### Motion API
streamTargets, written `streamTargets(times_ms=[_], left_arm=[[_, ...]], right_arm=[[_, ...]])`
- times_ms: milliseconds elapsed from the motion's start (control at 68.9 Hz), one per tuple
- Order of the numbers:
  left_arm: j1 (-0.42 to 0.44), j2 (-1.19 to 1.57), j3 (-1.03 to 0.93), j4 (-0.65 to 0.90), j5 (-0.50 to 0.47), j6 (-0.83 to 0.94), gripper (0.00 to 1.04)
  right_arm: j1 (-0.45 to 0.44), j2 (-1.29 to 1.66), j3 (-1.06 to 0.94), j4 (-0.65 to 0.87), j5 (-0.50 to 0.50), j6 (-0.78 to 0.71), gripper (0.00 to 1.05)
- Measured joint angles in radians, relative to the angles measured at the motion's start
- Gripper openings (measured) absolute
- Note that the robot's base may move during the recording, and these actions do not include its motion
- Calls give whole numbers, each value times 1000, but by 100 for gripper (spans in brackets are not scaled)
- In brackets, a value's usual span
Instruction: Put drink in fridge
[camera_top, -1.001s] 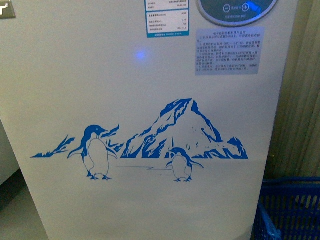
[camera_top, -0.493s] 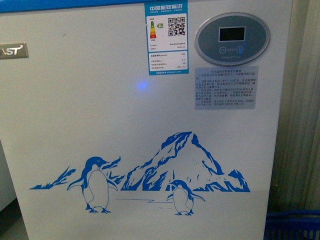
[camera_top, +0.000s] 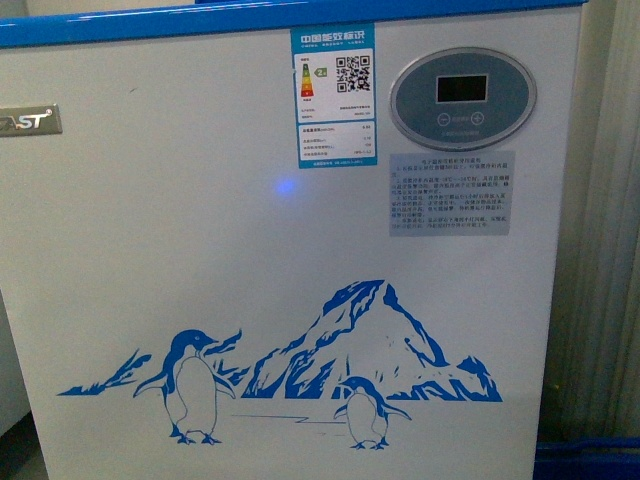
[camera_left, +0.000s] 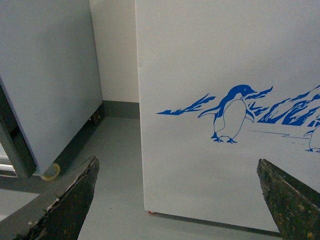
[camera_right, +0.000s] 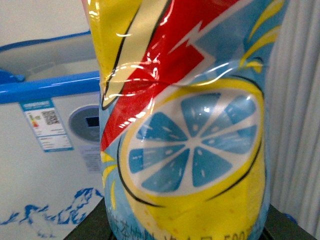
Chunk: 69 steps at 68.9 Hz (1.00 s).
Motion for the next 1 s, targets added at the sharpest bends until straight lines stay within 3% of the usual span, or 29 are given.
streamTargets(times_ms=[1001], left_arm=[[0,0,0,0,0,0,97]], right_arm=[[14,-2,-18,-5,5,-9,40]])
